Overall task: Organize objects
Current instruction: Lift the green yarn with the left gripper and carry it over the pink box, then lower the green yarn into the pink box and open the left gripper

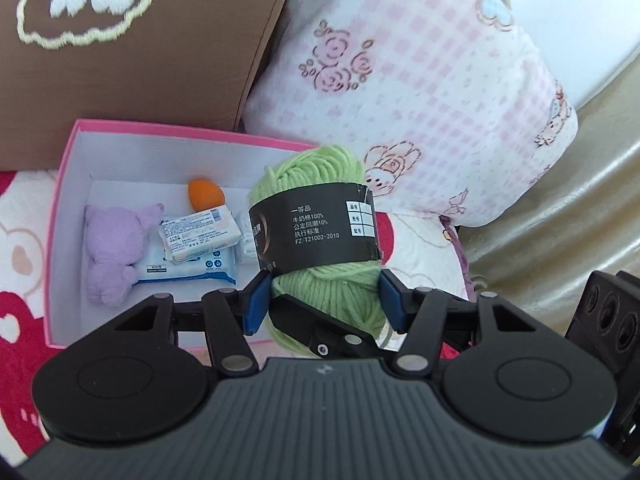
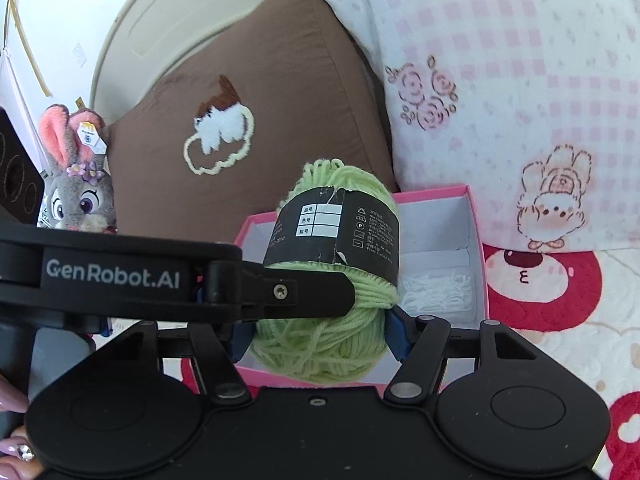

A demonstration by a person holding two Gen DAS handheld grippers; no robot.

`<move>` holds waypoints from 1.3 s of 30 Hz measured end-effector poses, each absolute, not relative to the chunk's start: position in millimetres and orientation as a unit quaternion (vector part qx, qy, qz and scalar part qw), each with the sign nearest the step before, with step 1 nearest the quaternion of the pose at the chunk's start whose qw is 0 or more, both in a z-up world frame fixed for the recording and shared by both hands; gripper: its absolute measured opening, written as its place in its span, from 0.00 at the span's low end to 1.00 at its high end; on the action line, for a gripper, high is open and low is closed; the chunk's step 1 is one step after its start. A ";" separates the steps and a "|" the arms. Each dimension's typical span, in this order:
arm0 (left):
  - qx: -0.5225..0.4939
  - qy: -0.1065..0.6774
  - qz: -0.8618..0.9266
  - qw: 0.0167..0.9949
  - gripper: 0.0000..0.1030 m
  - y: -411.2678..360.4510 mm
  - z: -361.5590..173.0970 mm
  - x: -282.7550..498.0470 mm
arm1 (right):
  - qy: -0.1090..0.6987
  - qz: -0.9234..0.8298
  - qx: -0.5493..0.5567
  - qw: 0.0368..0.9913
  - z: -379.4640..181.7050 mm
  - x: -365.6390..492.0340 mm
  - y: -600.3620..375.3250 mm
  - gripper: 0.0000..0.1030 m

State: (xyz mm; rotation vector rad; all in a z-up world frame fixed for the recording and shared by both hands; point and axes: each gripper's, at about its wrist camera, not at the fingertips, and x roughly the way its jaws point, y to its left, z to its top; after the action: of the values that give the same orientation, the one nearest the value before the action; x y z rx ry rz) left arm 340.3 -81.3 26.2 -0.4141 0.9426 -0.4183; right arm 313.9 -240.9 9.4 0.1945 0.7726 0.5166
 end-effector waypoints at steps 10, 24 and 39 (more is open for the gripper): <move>-0.241 0.465 -0.207 0.827 0.54 -85.1 -26.1 368.3 | 0.395 0.215 0.070 0.890 -22.4 338.3 -244.2 0.67; -0.291 0.471 -0.216 0.805 0.54 -78.4 -79.3 383.8 | 0.411 0.181 0.010 0.893 -52.0 353.6 -235.9 0.67; -0.316 0.483 -0.219 0.787 0.53 -73.2 -102.6 387.0 | 0.426 0.189 -0.014 0.885 -46.6 351.1 -242.6 0.71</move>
State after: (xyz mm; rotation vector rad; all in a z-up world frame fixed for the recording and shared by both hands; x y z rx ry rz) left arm 387.0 -73.2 -102.6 -0.6814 1.0421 -0.4713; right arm 351.1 -242.6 -46.6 -0.0300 0.8860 0.3941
